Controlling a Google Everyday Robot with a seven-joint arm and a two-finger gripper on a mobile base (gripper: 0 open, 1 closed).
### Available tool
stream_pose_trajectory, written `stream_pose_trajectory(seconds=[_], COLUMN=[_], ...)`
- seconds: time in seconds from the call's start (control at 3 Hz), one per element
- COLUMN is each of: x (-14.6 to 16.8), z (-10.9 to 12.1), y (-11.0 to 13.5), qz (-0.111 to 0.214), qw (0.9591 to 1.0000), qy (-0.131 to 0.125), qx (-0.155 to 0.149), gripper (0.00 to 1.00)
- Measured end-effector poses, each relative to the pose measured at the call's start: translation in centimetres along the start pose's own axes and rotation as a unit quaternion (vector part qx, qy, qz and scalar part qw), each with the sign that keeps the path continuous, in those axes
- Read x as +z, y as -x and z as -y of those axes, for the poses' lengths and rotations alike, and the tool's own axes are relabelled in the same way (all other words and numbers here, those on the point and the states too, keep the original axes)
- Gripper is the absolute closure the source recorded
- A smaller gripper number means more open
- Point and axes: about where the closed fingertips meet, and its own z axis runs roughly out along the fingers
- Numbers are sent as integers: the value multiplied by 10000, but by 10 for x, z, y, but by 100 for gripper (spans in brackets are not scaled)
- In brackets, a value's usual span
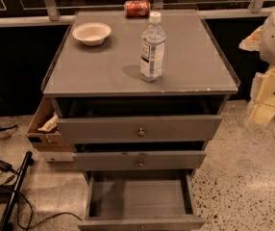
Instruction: Place blue plastic bottle into bottom drawer
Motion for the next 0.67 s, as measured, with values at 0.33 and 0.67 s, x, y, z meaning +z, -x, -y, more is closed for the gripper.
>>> stream_pose_trajectory(seconds=[0.33,0.67], x=[0,0], z=[0,0], y=[0,0], qz=[0,10], qw=[10000,10000], qy=[0,-14], qx=[0,4], gripper=[0,17])
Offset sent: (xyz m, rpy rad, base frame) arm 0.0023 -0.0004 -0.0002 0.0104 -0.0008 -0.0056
